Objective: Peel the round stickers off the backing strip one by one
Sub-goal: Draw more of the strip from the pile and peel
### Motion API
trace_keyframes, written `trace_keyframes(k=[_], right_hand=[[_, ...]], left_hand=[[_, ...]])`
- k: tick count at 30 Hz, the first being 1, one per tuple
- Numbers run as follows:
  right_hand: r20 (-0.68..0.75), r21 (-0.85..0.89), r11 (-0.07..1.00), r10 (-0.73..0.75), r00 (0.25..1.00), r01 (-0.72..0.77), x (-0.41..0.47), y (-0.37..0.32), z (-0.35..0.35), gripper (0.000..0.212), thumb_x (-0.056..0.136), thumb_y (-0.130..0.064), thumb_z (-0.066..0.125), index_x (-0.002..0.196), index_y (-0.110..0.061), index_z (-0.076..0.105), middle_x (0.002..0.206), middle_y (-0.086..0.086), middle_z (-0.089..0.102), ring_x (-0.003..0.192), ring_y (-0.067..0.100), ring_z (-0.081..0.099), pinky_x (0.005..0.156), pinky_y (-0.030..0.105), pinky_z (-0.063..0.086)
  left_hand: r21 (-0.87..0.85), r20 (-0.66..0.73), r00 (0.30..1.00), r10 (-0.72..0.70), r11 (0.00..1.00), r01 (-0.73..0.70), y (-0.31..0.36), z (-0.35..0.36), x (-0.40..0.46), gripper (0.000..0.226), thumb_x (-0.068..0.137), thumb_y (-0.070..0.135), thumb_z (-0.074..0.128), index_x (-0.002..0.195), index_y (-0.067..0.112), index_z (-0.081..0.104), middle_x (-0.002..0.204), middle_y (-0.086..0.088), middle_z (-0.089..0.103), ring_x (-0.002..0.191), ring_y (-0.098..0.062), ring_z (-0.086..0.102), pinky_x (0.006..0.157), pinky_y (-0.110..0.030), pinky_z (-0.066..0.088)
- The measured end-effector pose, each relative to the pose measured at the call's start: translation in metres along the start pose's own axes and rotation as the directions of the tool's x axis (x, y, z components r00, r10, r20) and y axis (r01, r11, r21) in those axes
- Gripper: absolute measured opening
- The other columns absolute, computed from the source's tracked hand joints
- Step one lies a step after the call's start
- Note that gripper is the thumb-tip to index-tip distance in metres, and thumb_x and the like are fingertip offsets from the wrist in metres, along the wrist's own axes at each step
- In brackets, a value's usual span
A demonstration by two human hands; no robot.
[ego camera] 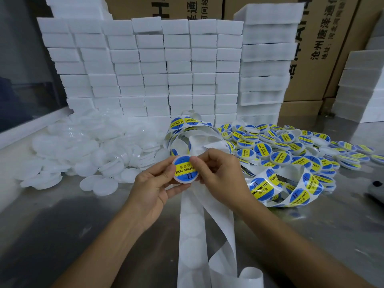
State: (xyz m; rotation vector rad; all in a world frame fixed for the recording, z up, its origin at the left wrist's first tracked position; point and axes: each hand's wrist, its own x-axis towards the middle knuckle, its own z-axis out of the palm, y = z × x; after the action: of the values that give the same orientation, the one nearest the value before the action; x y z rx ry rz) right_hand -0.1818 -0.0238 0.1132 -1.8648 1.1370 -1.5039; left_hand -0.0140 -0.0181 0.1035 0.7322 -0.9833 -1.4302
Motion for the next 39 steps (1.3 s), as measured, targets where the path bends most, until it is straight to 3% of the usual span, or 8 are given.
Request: trace_keyframes(k=[2, 7, 18, 22, 25, 30, 34, 39], right_hand=[[0.082, 0.019, 1.000, 0.002, 0.997, -0.003, 0.000, 0.000, 0.000, 0.014, 0.091, -0.019, 0.069, 0.103, -0.011, 0.070, 0.073, 0.004, 0.073, 0.060, 0.011, 0.067, 0.062, 0.029, 0.057], [0.225, 0.042, 0.999, 0.009, 0.974, -0.019, 0.000, 0.001, 0.001, 0.051, 0.077, -0.014, 0.084, 0.122, -0.025, 0.065, 0.081, 0.008, 0.070, 0.070, 0.022, 0.067, 0.074, 0.037, 0.059], [0.113, 0.211, 0.972, 0.083, 0.990, -0.106, 0.003, 0.002, -0.001, 0.016, 0.099, -0.011, 0.056, 0.110, -0.007, 0.068, 0.076, 0.018, 0.073, 0.054, 0.019, 0.067, 0.053, 0.024, 0.053], [0.065, 0.051, 0.998, 0.034, 0.997, -0.037, 0.002, 0.004, -0.001, 0.016, 0.096, -0.015, 0.062, 0.109, -0.010, 0.070, 0.088, 0.007, 0.074, 0.059, 0.009, 0.066, 0.058, 0.021, 0.052], [0.081, -0.238, 0.942, -0.225, 0.971, 0.239, -0.001, 0.004, -0.004, 0.035, 0.082, -0.023, 0.079, 0.115, -0.014, 0.070, 0.112, 0.000, 0.063, 0.088, 0.008, 0.064, 0.072, 0.019, 0.050], [0.182, -0.334, 0.867, -0.326, 0.928, 0.370, 0.000, 0.002, -0.007, 0.045, 0.075, -0.032, 0.085, 0.114, -0.014, 0.072, 0.112, 0.004, 0.064, 0.104, 0.017, 0.062, 0.087, 0.031, 0.051], [0.042, -0.263, 0.941, -0.209, 0.977, 0.212, 0.015, 0.005, -0.032, 0.034, 0.077, -0.038, 0.082, 0.106, -0.023, 0.075, 0.103, -0.011, 0.070, 0.096, 0.003, 0.062, 0.077, 0.017, 0.049], [-0.265, -0.422, 0.898, 0.011, 0.964, -0.126, 0.059, 0.039, -0.082, 0.025, 0.081, -0.037, 0.078, 0.098, -0.019, 0.073, 0.113, 0.001, 0.061, 0.093, 0.015, 0.064, 0.082, 0.031, 0.053]], left_hand=[[-0.005, -0.040, 0.999, -0.013, 1.000, 0.013, 0.001, -0.001, 0.001, 0.025, 0.076, 0.020, 0.063, 0.094, 0.013, 0.078, 0.103, -0.013, 0.074, 0.091, -0.027, 0.073, 0.065, -0.034, 0.059], [-0.022, -0.118, 0.993, -0.026, 0.999, 0.023, 0.002, -0.002, 0.002, 0.035, 0.075, 0.024, 0.065, 0.105, 0.005, 0.071, 0.103, -0.016, 0.074, 0.085, -0.026, 0.074, 0.062, -0.034, 0.058], [-0.005, -0.033, 0.999, 0.019, 1.000, -0.019, -0.001, 0.001, 0.001, 0.036, 0.069, 0.006, 0.069, 0.105, 0.001, 0.069, 0.102, -0.020, 0.073, 0.090, -0.031, 0.073, 0.070, -0.035, 0.059], [-0.006, -0.045, 0.999, 0.022, 1.000, -0.022, -0.003, 0.003, 0.000, 0.037, 0.068, 0.006, 0.069, 0.104, 0.001, 0.070, 0.100, -0.020, 0.073, 0.087, -0.030, 0.073, 0.068, -0.034, 0.059], [-0.028, -0.087, 0.995, 0.040, 0.999, -0.043, -0.003, 0.002, 0.000, 0.028, 0.068, 0.006, 0.070, 0.095, 0.003, 0.074, 0.098, -0.019, 0.074, 0.084, -0.028, 0.074, 0.065, -0.032, 0.059], [0.036, -0.104, 0.993, 0.048, 0.998, -0.045, -0.001, 0.002, 0.001, 0.037, 0.066, 0.015, 0.073, 0.101, 0.002, 0.072, 0.094, -0.016, 0.075, 0.083, -0.026, 0.074, 0.064, -0.029, 0.058], [0.216, -0.080, 0.991, 0.108, 0.972, -0.088, -0.005, 0.005, -0.002, 0.027, 0.066, 0.035, 0.076, 0.081, 0.012, 0.078, 0.076, -0.012, 0.072, 0.067, -0.020, 0.069, 0.068, -0.034, 0.061], [0.417, -0.156, 0.974, 0.163, 0.905, -0.085, -0.027, -0.001, 0.003, 0.006, 0.086, 0.012, 0.070, 0.083, 0.011, 0.074, 0.068, -0.007, 0.070, 0.060, -0.013, 0.058, 0.056, -0.024, 0.053]])
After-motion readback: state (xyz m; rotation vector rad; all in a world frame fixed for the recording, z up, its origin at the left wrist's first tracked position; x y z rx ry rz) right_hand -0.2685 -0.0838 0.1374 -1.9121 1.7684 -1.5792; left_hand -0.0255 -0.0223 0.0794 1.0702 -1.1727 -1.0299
